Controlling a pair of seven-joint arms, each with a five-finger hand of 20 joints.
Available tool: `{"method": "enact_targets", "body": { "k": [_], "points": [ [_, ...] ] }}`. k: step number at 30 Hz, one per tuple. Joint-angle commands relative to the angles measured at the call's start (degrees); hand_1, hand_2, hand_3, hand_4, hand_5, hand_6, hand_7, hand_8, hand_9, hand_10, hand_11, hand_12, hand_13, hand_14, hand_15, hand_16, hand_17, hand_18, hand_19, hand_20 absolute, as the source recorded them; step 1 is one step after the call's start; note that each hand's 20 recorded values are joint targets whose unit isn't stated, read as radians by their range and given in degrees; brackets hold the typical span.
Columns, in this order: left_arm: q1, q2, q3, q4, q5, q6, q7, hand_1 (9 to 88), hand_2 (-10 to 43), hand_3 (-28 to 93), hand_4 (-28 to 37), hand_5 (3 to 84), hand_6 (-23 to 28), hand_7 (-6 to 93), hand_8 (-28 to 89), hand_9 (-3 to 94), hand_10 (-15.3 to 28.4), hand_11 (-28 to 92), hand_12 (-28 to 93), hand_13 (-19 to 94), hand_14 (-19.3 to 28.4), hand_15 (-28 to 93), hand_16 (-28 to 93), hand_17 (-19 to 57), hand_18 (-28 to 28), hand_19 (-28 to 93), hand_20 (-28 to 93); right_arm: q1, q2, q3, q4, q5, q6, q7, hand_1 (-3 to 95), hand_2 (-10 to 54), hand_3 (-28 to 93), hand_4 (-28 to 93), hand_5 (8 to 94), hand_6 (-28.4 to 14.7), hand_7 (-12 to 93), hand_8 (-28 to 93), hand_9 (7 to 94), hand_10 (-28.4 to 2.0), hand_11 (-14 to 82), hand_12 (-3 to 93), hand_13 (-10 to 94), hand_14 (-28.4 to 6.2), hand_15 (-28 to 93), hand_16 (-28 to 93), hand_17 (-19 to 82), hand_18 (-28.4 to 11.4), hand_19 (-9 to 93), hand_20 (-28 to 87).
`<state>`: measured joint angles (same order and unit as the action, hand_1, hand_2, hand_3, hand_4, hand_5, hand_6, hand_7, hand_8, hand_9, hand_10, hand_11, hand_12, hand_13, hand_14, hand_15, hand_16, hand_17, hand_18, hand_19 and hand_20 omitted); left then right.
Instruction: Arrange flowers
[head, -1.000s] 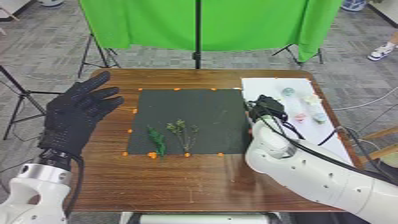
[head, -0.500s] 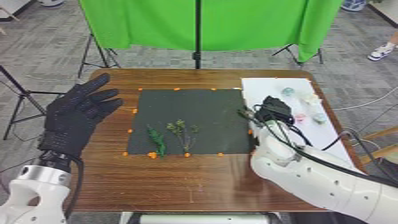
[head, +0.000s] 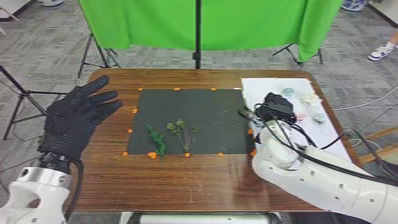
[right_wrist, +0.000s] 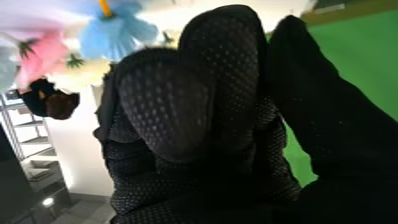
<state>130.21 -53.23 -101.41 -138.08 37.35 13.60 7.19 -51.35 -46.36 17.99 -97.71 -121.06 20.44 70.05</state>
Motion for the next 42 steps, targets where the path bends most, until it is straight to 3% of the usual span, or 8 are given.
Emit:
{"method": "enact_targets", "body": {
  "k": [1, 5, 6, 10, 24, 31, 37, 42],
  "points": [
    [1.4, -0.47, -0.2, -0.29, 0.04, 0.74, -0.27, 20.5, 9.4, 77, -26.9, 37.1, 10.0, 16.1, -10, 34.6, 22.2, 31, 12, 26, 28.4, 60, -13, -9.6, 25.2, 56, 14, -1.0, 1.9, 4.6, -5.3, 2.4, -3.5, -1.6, 35.9, -4.7, 74, -22, 75.8, -3.3, 21, -7, 86.0, -13.0, 31.9, 18.2, 84, -7.2, 59, 19, 42, -22.1, 93, 2],
    [1.7, -0.39, -0.35, -0.43, 0.08, 1.0, 0.01, 20.5, 9.4, 77, -26.8, 37.1, 10.0, 16.1, -10, 34.6, 22.2, 31, 12, 26, 28.4, 60, -13, -9.7, 25.2, 56, 14, -2.3, 1.6, 7.1, -7.1, 5.1, -8.2, -2.5, 32.1, -6.0, 71, -21, 63.6, -5.7, 15, -11, 77.1, -17.0, 24.7, 15.3, 80, -9.8, 58, 18, 41, -23.1, 92, -4],
    [1.7, 0.19, -0.19, -0.38, -0.38, 1.45, 0.44, 20.5, 9.4, 77, -26.8, 37.1, 10.0, 16.1, -10, 34.6, 22.3, 31, 12, 26, 28.4, 60, -13, -9.7, 25.2, 56, 14, -2.5, 1.5, 7.5, -7.3, 5.4, -9.2, -2.7, 31.6, -6.3, 71, -21, 61.7, -6.4, 14, -11, 75.2, -17.9, 23.1, 15.0, 79, -10.4, 58, 17, 41, -23.2, 91, -5],
    [1.7, -0.07, -0.2, -0.4, -0.21, 1.23, 0.26, 20.6, 9.5, 77, -26.8, 37.1, 10.0, 16.1, -10, 34.6, 22.2, 31, 12, 26, 28.4, 60, -13, -9.6, 25.2, 56, 14, -3.1, 0.8, 8.5, -7.4, 7.1, -13.0, -2.8, 31.1, -7.4, 70, -22, 56.6, -7.9, 11, -10, 69.0, -20.7, 18.7, 13.7, 76, -12.2, 58, 16, 41, -24.0, 91, -8],
    [1.7, 0.35, -0.25, -0.41, -0.45, 1.49, 0.54, 20.8, 9.3, 77, -26.5, 37.4, 10.1, 16.1, -10, 34.7, 22.2, 31, 12, 26, 28.4, 60, -12, -9.6, 25.2, 56, 14, -1.0, -2.3, 5.7, -2.2, 9.8, -23.1, -0.6, 32.1, -9.1, 68, -22, 53.7, -8.1, 10, -9, 64.6, -22.4, 14.9, 13.2, 76, -12.9, 58, 14, 42, -24.2, 93, -12],
    [1.4, 0.31, -0.09, -0.28, -0.43, 1.27, 0.57, 20.9, 9.4, 77, -26.5, 37.5, 10.2, 16.1, -10, 34.8, 22.2, 31, 12, 26, 28.4, 60, -13, -9.7, 25.2, 56, 14, 3.1, -4.6, 0.0, 1.7, 8.2, -22.9, -0.8, 32.8, -9.0, 67, -22, 57.5, -7.4, 11, -10, 67.7, -20.8, 16.7, 14.1, 76, -12.1, 60, 15, 42, -24.3, 93, -11],
    [1.7, 0.32, -0.33, -0.36, -0.46, 1.33, 0.82, 20.9, 9.4, 77, -26.3, 37.5, 10.2, 16.3, -10, 34.8, 22.3, 31, 12, 26, 28.4, 60, -13, -9.7, 25.3, 56, 14, 5.6, -6.5, -3.9, 4.5, 7.8, -21.7, -1.7, 38.2, -9.5, 69, -24, 71.6, -3.1, 16, -11, 78.3, -14.7, 23.1, 15.5, 79, -9.0, 60, 16, 42, -23.0, 93, -8],
    [1.6, -0.23, -0.45, -0.39, -0.15, 0.91, 0.43, 20.9, 9.4, 77, -26.2, 37.5, 10.2, 16.4, -10, 34.8, 22.3, 31, 12, 26, 28.4, 60, -13, -9.7, 25.3, 56, 14, 5.8, -7.3, -4.4, 5.8, 9.6, -20.0, -2.6, 50.6, -9.5, 64, -28, 83.1, -0.9, 20, 5, 87.8, -10.3, 27.2, 19.9, 83, -6.4, 60, 18, 42, -21.7, 93, -4]
  ]
}}
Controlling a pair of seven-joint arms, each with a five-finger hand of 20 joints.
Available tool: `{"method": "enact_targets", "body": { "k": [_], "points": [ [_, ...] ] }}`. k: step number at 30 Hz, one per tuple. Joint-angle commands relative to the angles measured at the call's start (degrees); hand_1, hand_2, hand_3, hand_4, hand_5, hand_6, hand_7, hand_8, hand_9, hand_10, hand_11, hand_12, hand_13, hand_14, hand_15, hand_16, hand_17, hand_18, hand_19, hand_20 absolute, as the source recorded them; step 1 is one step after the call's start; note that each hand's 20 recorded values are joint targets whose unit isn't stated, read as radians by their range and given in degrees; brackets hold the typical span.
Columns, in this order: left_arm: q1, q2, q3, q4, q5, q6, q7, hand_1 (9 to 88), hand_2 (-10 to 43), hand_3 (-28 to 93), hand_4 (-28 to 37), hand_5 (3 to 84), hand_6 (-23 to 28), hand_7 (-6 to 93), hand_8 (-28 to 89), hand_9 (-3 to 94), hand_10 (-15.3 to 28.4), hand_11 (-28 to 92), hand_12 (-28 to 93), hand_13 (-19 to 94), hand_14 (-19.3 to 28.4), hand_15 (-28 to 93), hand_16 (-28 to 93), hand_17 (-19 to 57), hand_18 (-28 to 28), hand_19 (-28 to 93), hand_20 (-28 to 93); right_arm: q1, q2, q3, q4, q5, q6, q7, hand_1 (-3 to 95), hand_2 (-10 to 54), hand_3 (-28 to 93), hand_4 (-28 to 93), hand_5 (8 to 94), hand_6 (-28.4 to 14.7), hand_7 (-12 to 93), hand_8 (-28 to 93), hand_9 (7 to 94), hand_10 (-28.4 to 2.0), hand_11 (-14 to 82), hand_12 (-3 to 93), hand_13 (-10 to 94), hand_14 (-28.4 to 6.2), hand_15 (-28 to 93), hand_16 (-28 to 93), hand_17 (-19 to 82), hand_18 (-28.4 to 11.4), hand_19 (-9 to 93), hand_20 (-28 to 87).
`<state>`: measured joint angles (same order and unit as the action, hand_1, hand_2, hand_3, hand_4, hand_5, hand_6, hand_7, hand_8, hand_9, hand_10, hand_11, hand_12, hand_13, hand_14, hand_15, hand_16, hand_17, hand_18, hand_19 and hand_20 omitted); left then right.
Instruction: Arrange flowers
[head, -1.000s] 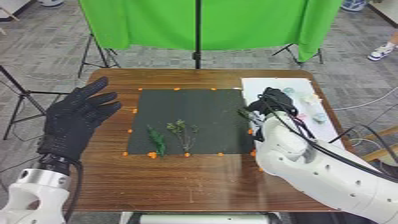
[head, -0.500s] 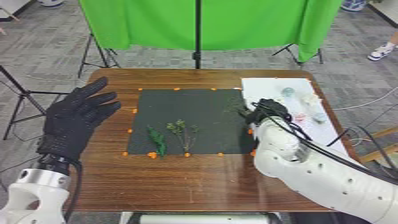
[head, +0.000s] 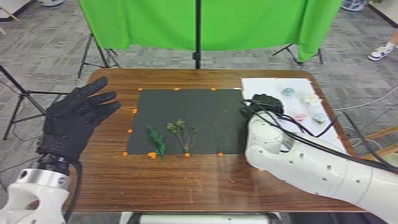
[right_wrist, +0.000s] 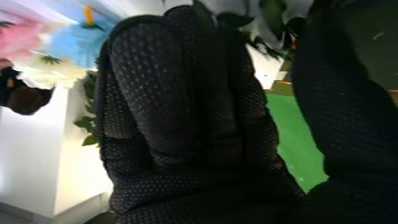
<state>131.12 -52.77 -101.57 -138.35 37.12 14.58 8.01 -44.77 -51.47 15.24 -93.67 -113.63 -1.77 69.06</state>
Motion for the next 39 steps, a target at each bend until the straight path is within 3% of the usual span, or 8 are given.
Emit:
{"method": "enact_targets", "body": {
  "k": [1, 9, 20, 30, 39],
  "points": [
    [0.6, -0.76, -0.3, -0.1, 0.12, -0.12, -0.43, 20.9, 9.3, 77, -26.2, 37.5, 10.2, 16.4, -10, 34.8, 22.3, 31, 12, 26, 28.4, 60, -13, -9.7, 25.3, 56, 14, -0.7, -2.2, -2.0, 1.9, 1.9, 3.4, -1.6, 51.6, -9.5, 65, -28, 84.6, -0.4, 21, 6, 89.1, -10.2, 27.4, 20.5, 84, -6.1, 60, 18, 42, -21.5, 93, -3],
    [1.3, -0.79, -0.56, -0.27, 0.04, 0.1, -0.15, 20.9, 9.3, 77, -26.3, 37.6, 10.2, 16.4, -10, 34.9, 22.4, 31, 12, 26, 28.4, 60, -13, -9.7, 25.2, 56, 14, -0.1, -0.8, -3.3, 2.3, -0.6, 10.1, -1.2, 52.1, -9.5, 72, -28, 87.9, -1.2, 23, 12, 92.8, -9.9, 32.3, 20.0, 86, -5.2, 63, 20, 42, -21.1, 93, 7],
    [1.3, -0.87, -0.52, -0.28, 0.12, 0.31, -0.51, 21.1, 9.4, 77, -26.3, 37.8, 10.4, 16.5, -10, 34.8, 22.3, 31, 12, 26, 28.4, 60, -13, -9.8, 25.3, 56, 14, 2.1, 1.6, -4.4, 1.4, -4.7, 15.9, -0.4, 52.4, -9.5, 74, -28, 89.4, -2.5, 22, 15, 93.4, -10.7, 33.4, 20.2, 87, -5.5, 65, 20, 42, -21.7, 93, 12],
    [2.2, -0.62, -1.18, -0.81, 0.23, 0.86, -0.31, 21.1, 9.4, 77, -26.3, 37.8, 10.4, 16.7, -10, 34.7, 22.5, 31, 12, 26, 28.4, 60, -13, -9.8, 25.3, 56, 14, 3.0, 2.1, -3.3, -4.2, -6.3, 17.5, -1.0, 52.6, -9.5, 74, -26, 90.7, -3.0, 21, 16, 93.7, -11.3, 35.0, 19.7, 87, -5.9, 67, 20, 43, -22.1, 93, 15],
    [2.0, -0.26, -1.75, -1.38, 0.64, 0.94, -0.61, 21.1, 9.3, 77, -26.3, 37.8, 10.4, 17.1, -10, 34.9, 22.7, 32, 12, 26, 28.4, 60, -13, -9.9, 25.3, 56, 14, 0.3, -2.3, 0.1, -10.3, -5.3, 15.0, -2.4, 52.1, -9.5, 75, -25, 91.7, -3.7, 21, 17, 93.7, -11.9, 36.9, 18.9, 88, -6.3, 68, 20, 43, -23.1, 93, 17]
  ]
}}
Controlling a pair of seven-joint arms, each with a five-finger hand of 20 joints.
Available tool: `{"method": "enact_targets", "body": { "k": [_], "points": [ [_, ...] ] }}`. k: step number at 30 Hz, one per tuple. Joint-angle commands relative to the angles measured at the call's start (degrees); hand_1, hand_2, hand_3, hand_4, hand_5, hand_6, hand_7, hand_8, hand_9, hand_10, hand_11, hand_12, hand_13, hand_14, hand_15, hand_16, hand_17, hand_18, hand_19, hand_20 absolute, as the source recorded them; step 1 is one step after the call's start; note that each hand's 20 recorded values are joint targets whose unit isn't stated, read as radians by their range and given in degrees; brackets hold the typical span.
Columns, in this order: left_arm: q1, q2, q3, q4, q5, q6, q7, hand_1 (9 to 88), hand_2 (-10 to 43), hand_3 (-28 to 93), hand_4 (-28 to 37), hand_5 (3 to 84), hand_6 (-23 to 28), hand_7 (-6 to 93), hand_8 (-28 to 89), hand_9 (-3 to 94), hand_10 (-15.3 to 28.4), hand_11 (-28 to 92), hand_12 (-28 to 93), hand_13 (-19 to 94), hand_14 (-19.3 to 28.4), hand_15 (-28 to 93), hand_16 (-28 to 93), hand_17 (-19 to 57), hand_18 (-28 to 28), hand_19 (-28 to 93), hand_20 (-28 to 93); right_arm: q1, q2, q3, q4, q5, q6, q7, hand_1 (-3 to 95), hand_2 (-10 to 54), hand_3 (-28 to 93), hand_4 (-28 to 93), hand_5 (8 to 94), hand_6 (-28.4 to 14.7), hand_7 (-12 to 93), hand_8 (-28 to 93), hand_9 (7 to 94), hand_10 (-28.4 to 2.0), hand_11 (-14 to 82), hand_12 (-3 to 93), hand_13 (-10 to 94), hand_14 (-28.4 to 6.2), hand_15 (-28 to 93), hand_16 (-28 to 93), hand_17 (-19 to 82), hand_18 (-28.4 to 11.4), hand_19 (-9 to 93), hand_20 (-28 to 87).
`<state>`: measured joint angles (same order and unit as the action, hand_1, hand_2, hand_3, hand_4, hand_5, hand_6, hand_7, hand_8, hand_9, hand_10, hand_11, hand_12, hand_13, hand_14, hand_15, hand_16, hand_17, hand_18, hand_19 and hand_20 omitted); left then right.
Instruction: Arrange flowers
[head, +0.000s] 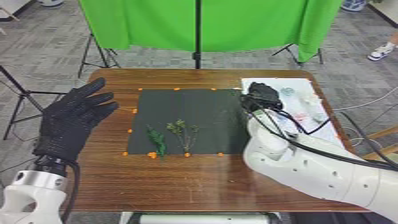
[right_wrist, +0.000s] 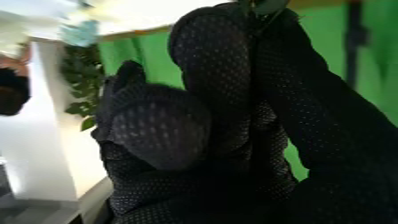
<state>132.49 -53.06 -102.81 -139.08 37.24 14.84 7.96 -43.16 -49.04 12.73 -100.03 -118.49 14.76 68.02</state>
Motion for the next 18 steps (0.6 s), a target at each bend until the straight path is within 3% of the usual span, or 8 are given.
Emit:
{"method": "enact_targets", "body": {
  "k": [1, 8, 10, 18],
  "points": [
    [0.4, 0.13, -0.46, -0.69, 0.65, 0.51, -0.72, 21.1, 9.3, 77, -26.3, 37.8, 10.4, 17.2, -11, 34.9, 22.8, 32, 12, 26, 28.4, 60, -13, -9.9, 25.3, 56, 14, -1.7, -5.4, 2.8, -4.0, -0.5, -1.8, -1.5, 52.1, -9.5, 75, -24, 91.8, -3.7, 21, 17, 93.7, -11.9, 37.2, 18.9, 88, -6.4, 68, 20, 43, -23.2, 93, 17],
    [-3.9, 1.94, 1.21, 0.16, 0.8, -0.42, -1.79, 21.2, 9.3, 78, -26.3, 37.8, 10.5, 17.7, -11, 35.1, 22.9, 33, 12, 26, 28.4, 60, -13, -9.9, 25.4, 56, 14, -2.9, -8.4, 2.4, -3.5, 2.4, -3.4, -1.0, 52.2, -9.5, 75, -24, 92.3, -3.7, 20, 18, 93.7, -12.2, 38.3, 18.2, 88, -6.7, 68, 20, 43, -23.5, 93, 18],
    [-4.0, 1.91, 1.08, 0.15, 0.8, -0.61, -2.18, 21.3, 9.4, 77, -26.4, 37.8, 10.5, 18.0, -11, 35.1, 23.0, 33, 12, 26, 28.4, 60, -13, -9.9, 25.4, 57, 14, -5.0, -9.6, 4.3, -3.3, 3.6, -4.6, -0.9, 52.2, -9.5, 75, -24, 92.5, -3.8, 20, 18, 93.7, -12.1, 38.4, 18.0, 88, -6.7, 69, 20, 43, -23.5, 93, 19],
    [-2.7, 1.47, 0.72, 0.05, 0.68, -0.38, -1.62, 21.3, 9.2, 78, -26.3, 37.8, 10.5, 18.3, -11, 35.1, 23.0, 33, 11, 26, 28.4, 61, -13, -9.9, 25.4, 57, 14, -8.4, -10.6, 5.9, -2.2, 5.6, -6.1, 0.5, 51.8, -9.5, 75, -24, 92.4, -3.7, 20, 19, 93.7, -12.1, 39.1, 17.7, 88, -7.0, 69, 20, 43, -23.7, 93, 19]
  ]
}}
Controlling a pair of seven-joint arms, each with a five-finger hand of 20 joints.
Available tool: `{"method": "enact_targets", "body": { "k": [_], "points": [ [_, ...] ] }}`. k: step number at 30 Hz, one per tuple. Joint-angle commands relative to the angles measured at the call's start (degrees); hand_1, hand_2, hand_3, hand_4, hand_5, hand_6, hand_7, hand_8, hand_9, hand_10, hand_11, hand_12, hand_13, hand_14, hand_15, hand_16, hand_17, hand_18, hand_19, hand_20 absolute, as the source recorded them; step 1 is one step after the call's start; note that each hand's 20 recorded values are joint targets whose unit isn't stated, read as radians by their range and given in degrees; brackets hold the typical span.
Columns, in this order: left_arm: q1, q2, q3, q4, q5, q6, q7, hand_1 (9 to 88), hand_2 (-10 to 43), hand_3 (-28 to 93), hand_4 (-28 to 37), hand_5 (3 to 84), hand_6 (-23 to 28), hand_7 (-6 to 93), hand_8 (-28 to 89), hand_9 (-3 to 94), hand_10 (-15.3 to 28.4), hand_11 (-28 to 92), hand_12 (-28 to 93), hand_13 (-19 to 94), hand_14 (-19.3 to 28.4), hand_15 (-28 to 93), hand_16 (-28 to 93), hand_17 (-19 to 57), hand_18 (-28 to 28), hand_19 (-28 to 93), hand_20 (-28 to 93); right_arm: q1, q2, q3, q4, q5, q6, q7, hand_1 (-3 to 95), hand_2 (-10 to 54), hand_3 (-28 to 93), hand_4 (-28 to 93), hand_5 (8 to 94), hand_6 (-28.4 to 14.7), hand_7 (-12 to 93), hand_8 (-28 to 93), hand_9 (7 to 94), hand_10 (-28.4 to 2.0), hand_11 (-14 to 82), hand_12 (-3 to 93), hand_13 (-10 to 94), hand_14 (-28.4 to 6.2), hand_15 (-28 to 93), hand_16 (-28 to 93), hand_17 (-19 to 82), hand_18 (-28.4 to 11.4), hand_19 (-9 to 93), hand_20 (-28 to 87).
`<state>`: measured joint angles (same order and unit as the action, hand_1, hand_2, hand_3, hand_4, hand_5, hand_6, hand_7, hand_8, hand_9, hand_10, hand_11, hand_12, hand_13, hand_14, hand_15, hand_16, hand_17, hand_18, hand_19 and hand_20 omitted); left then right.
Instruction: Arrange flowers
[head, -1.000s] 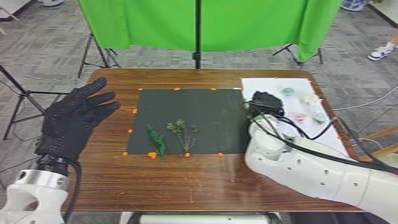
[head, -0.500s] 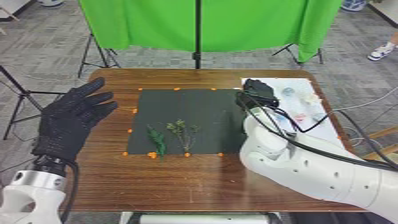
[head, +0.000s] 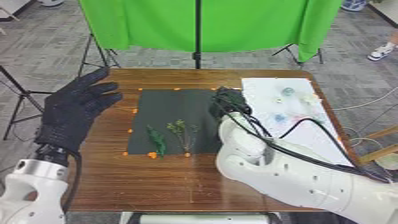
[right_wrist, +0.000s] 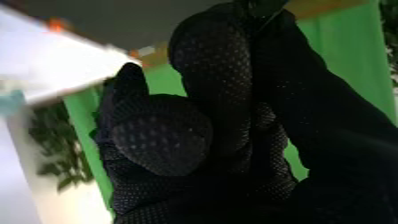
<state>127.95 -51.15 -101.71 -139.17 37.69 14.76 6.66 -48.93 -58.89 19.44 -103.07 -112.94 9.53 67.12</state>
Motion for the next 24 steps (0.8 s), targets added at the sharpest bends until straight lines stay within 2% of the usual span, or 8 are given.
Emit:
{"method": "enact_targets", "body": {
  "k": [1, 8, 11, 24],
  "points": [
    [1.9, -0.44, -0.4, 0.12, 0.27, -0.33, -0.28, 21.4, 9.2, 78, -26.3, 37.8, 10.5, 18.3, -11, 35.1, 23.0, 33, 11, 26, 28.4, 61, -13, -9.9, 25.3, 57, 14, -2.6, -0.8, -1.0, 0.9, 0.0, -0.9, 1.6, 51.7, -9.5, 75, -24, 92.5, -3.7, 20, 18, 93.7, -12.1, 39.1, 17.7, 88, -7.0, 69, 20, 43, -23.8, 93, 19],
    [2.0, -0.37, -0.34, 0.19, 0.13, -0.63, 0.16, 21.4, 9.2, 78, -26.3, 37.8, 10.5, 18.3, -11, 35.0, 23.0, 33, 11, 26, 28.4, 60, -13, -9.9, 25.4, 57, 14, -2.8, -1.8, -1.4, 0.9, 0.4, -2.7, 2.3, 50.0, -9.5, 77, -21, 92.8, -3.0, 21, 18, 93.7, -11.5, 41.2, 17.7, 88, -7.1, 70, 20, 43, -23.8, 93, 19],
    [1.7, -0.49, -0.24, 0.28, 0.28, -0.67, -0.31, 21.5, 9.2, 78, -26.3, 37.8, 10.5, 18.4, -11, 34.9, 23.0, 33, 11, 26, 28.4, 60, -13, -9.9, 25.4, 57, 14, -3.4, -1.8, -1.2, 0.8, 0.0, -4.6, 2.9, 49.4, -9.5, 76, -21, 92.7, -2.7, 21, 18, 93.7, -11.0, 41.9, 17.7, 88, -7.1, 71, 20, 43, -23.8, 93, 19],
    [2.2, -0.9, -0.52, 0.16, 0.27, -0.58, -0.55, 21.5, 9.2, 78, -26.1, 37.9, 10.6, 18.4, -11, 35.0, 23.1, 33, 11, 26, 28.4, 60, -13, -9.9, 25.4, 57, 14, -3.4, -0.8, -0.8, -0.5, -0.7, -7.4, 2.9, 45.7, -9.5, 73, -24, 91.6, -2.1, 23, 13, 93.7, -10.9, 39.8, 18.2, 87, -7.3, 70, 19, 43, -23.9, 93, 18]
  ]
}}
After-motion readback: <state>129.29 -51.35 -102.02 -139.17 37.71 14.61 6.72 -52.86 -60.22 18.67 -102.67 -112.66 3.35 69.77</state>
